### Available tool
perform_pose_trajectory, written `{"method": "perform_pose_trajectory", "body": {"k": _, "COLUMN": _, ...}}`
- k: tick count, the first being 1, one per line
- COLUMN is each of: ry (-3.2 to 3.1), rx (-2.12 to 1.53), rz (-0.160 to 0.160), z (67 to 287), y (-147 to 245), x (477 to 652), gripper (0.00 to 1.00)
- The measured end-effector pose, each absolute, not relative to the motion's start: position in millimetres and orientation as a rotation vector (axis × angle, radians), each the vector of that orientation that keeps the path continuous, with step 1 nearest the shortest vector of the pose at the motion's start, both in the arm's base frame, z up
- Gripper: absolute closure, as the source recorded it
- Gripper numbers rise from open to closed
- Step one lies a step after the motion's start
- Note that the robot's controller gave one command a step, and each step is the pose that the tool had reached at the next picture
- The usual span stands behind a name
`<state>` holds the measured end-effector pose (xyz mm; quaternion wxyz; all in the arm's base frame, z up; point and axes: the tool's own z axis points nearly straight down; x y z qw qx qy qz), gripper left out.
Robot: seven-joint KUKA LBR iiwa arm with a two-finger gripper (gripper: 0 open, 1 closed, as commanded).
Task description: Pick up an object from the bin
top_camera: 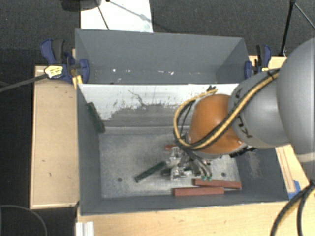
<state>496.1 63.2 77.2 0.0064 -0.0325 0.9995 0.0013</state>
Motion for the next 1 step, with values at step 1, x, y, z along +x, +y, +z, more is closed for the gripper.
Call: {"method": "perform_pose_trajectory", "body": {"k": 1, "ry": 3.115, "rx": -0.343, "rz": 0.001, "z": 115.1, "y": 55.1, "x": 500.3, "gripper": 1.00}}
